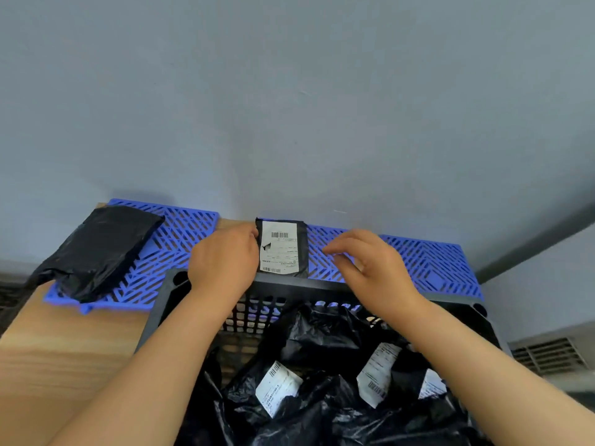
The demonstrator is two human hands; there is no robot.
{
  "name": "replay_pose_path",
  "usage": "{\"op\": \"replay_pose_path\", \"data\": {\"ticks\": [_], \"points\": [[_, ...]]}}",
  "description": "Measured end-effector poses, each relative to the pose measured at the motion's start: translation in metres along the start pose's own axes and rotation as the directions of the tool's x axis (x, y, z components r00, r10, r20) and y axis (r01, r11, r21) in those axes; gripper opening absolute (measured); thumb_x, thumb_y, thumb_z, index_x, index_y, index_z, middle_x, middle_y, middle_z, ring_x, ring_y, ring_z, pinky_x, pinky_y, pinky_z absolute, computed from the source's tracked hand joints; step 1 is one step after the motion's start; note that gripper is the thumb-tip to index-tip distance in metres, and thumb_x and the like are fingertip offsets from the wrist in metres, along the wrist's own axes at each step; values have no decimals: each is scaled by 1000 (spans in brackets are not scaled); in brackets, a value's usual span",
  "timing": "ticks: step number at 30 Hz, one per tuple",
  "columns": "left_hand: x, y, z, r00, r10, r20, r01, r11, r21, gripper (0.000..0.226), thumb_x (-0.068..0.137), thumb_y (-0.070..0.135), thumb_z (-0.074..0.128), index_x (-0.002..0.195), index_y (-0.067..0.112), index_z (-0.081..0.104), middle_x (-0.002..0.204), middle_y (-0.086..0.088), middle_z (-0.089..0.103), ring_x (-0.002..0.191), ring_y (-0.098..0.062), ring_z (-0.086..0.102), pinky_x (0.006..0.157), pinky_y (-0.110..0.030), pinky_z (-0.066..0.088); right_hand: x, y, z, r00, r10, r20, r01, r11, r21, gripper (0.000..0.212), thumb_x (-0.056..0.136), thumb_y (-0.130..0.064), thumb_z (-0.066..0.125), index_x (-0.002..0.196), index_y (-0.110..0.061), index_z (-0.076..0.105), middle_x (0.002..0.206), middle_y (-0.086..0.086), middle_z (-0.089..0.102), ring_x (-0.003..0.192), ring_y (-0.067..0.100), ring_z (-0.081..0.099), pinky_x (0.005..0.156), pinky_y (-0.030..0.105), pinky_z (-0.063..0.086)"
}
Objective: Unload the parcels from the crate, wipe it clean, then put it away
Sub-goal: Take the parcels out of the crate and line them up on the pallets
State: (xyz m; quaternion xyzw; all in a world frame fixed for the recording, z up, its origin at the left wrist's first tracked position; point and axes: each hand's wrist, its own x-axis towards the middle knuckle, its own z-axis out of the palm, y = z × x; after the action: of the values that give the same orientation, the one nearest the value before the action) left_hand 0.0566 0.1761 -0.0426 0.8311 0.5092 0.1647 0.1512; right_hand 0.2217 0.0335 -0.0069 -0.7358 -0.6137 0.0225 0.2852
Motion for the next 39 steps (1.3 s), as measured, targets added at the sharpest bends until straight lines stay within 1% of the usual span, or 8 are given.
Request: {"op": "replay_pose_path", "data": {"ticks": [2,7,14,18,24,31,36,39], "points": [[-2,1,-2,1000,10,-6,-10,1000,-10,30,99,21,34,111,22,62,74,4,54,59,-14,43,46,-27,21,-27,-5,-2,994,-77,-78,72,995,-67,22,87,-12,51,92,-13,72,88,-3,65,85,14,60,71,25,48],[-5,-3,-2,997,74,-28,-74,997,2,30,99,24,32,99,19,61,74,0,57,60,-17,49,45,-28,27,-77,-8,12,998,-60,11,61,982,-176,24,83,-16,48,95,-17,70,88,-5,64,82,15,59,67,28,50],[-16,-2,-8,975,213,62,-218,973,76,39,99,37,28,93,16,61,79,-1,62,64,-17,52,48,-29,31,-110,-23,41,962,194,194,-124,938,-324,64,84,-30,62,142,-16,37,132,0,50,117,22,48,98,31,40],[-27,-6,-11,940,311,140,-319,947,43,36,97,39,33,105,18,61,97,-1,64,80,-16,58,66,-34,49,-117,-31,51,925,269,269,-129,887,-443,79,85,-43,60,148,-15,22,134,0,46,120,23,39,100,30,34],[-65,-6,-23,931,310,192,-254,929,-269,46,95,28,47,139,15,42,136,-1,49,125,-17,43,104,-33,37,-109,-31,53,919,282,276,-109,854,-509,49,77,-44,63,118,-18,55,109,-3,61,102,20,43,82,29,36],[-92,-14,-50,953,259,154,-174,890,-422,44,94,25,49,137,24,42,132,8,47,109,-18,54,97,-32,42,-84,-48,-3,933,346,102,-341,938,-69,29,66,-41,72,87,-24,62,76,-15,55,88,9,50,72,25,43],[-86,-17,-68,971,218,96,-142,853,-502,40,93,25,53,133,24,46,132,10,50,115,-4,45,96,-22,35,-64,-65,-39,869,474,143,-485,757,437,23,73,-17,77,90,-25,64,88,-10,71,81,2,67,72,24,54],[-82,-14,-82,984,179,-20,-164,846,-507,44,92,26,55,135,21,45,133,8,47,124,-7,40,100,-23,30,-58,-76,-55,863,505,26,-415,678,607,19,77,-12,75,90,-21,66,87,-6,73,81,7,69,69,23,55]]}}
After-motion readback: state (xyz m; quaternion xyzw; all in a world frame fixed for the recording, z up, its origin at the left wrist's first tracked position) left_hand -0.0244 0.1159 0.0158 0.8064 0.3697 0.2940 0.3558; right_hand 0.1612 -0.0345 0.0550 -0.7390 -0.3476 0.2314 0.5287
